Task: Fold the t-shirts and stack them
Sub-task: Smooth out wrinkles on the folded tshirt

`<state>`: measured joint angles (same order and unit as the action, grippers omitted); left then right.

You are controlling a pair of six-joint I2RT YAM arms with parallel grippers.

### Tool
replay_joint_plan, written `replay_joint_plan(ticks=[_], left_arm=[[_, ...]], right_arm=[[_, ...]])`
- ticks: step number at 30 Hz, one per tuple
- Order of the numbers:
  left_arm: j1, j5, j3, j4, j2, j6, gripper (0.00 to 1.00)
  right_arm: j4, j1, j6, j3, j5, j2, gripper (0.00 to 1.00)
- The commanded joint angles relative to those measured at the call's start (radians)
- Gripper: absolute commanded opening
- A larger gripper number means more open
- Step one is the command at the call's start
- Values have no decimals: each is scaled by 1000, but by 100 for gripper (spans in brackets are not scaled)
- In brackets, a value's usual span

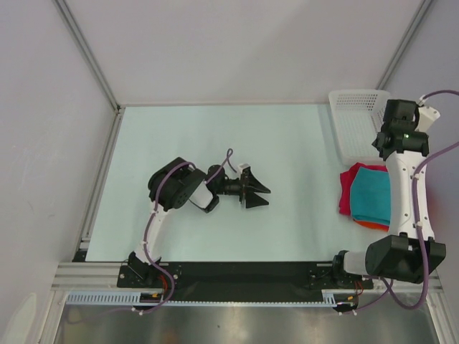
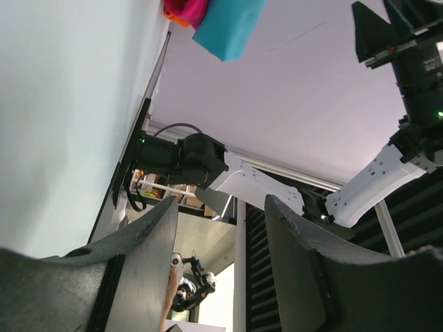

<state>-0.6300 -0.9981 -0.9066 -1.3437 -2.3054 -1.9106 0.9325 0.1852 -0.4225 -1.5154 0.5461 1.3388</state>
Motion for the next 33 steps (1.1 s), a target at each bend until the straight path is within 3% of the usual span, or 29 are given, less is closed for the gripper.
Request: replay_joint_plan(ticks=[1,14,20,27,33], left_arm=[[15,7,90,-385,21,-133,58],[23,-19,115,-385,96,-136,60],[23,-25,129,-385,93,-131,60],[24,-31,153,-385,106,-119,60],[29,-20,172,-385,126,-116,60]], right_arm=[[14,43,-36,125,26,-24,55],[-58,220,-139,417,58,57,54],[-89,303,-121,445,132,102,54],[-94,292,-117,397,169,239,54],[-46,183,-121,328,221,182,54]])
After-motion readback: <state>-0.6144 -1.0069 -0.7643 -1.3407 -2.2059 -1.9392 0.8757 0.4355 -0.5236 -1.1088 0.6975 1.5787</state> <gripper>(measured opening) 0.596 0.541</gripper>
